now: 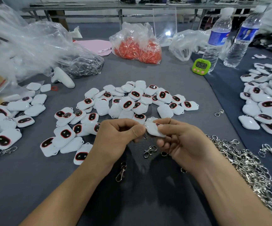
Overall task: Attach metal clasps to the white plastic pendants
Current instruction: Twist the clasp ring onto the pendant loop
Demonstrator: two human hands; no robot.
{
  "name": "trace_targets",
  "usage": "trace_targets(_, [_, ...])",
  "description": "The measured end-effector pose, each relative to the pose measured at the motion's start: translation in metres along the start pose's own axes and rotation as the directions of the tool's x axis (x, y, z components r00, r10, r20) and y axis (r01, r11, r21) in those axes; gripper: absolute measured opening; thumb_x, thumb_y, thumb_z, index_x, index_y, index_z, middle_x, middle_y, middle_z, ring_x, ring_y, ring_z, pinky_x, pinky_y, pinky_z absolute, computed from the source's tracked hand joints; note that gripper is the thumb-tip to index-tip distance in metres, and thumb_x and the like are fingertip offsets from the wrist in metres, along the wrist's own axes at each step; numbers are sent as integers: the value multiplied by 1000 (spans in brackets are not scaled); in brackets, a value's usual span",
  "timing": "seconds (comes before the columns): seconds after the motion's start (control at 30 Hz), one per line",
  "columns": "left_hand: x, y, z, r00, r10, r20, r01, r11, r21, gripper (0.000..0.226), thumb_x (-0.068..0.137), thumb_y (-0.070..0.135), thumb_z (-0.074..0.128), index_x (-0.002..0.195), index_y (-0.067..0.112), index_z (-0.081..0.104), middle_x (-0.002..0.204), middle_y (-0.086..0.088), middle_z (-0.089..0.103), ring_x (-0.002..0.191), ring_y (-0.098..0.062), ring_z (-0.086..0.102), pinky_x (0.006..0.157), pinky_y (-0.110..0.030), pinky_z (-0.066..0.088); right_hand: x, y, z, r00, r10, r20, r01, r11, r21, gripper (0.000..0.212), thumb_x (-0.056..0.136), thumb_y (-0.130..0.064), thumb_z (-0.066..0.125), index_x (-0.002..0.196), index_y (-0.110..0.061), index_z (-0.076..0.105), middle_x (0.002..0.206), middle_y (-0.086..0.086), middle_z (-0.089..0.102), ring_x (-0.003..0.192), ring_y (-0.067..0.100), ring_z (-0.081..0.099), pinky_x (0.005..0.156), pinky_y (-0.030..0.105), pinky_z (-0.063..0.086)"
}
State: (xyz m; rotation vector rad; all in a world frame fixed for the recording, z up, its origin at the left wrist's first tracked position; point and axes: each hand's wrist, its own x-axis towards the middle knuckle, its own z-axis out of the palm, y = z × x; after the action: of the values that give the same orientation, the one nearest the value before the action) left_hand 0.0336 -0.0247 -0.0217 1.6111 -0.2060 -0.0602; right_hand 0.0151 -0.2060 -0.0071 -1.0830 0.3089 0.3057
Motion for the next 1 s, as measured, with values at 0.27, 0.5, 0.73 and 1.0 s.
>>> trace_targets(0.27, [0,2,-10,957,240,164,-291,794,534,8,81,23,81,77,25,74,71,13,67,67,-2,57,66,-13,43,0,1,-4,993,-119,-23,114,979,-169,18,85,9,63,85,-8,71,73,13,69,48,18,53,49,25,38])
trace_targets(0.5, [-7,0,-6,945,303,122,-307,696,649,9,79,37,71,85,31,74,74,20,66,74,0,60,68,-12,43,0,5,2,977,-206,-51,187,950,-249,17,88,11,60,95,-2,69,69,14,66,44,19,50,41,22,36])
trace_targets(0.73, [-11,3,5,997,66,44,-76,953,292,12,90,28,72,83,34,80,70,5,73,62,-3,62,62,-16,49,1,2,2,987,-152,-56,142,979,-147,19,89,7,58,97,-5,71,69,10,65,44,17,51,41,21,36])
trace_targets(1.0, [-12,6,-1,830,415,372,-472,167,866,15,78,17,74,64,18,70,61,3,60,61,-21,55,72,-30,35,-3,12,7,904,-426,39,399,807,-435,29,83,13,66,82,-16,73,67,10,68,50,18,51,46,27,45])
